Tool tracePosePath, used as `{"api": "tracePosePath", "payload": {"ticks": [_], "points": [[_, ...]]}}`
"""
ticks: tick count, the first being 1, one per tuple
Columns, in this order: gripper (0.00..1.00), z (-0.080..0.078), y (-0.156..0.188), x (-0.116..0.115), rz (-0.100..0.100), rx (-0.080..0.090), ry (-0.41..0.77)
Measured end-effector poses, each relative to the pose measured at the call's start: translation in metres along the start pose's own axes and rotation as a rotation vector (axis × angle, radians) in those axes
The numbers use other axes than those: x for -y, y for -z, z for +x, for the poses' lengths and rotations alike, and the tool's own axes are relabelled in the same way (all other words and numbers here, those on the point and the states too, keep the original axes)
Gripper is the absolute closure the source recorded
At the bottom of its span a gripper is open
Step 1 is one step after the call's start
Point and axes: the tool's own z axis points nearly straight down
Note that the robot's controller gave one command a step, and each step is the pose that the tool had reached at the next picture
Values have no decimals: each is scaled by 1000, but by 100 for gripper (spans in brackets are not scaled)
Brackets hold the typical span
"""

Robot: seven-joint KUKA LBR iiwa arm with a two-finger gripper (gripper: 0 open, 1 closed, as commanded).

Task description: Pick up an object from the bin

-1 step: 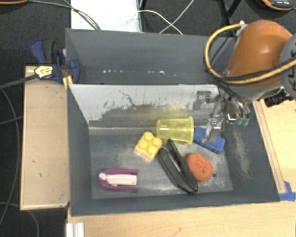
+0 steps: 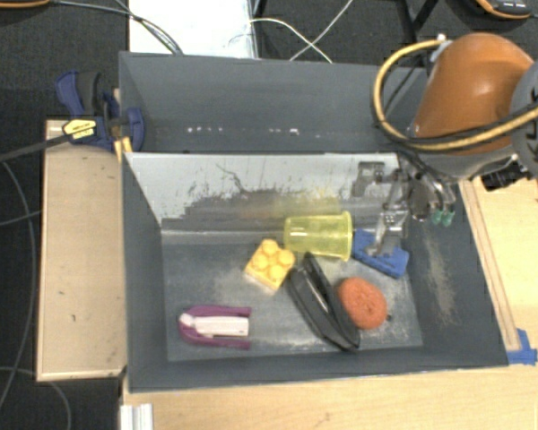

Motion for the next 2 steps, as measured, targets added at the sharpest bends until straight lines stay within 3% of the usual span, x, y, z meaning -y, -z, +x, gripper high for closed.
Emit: {"api": "tracePosePath", "payload": {"ticks": [1,2], "points": [[0,-7,-125,-28,-1,8,-30],[0,-4,-126,-27,-1,-3,-49]]}}
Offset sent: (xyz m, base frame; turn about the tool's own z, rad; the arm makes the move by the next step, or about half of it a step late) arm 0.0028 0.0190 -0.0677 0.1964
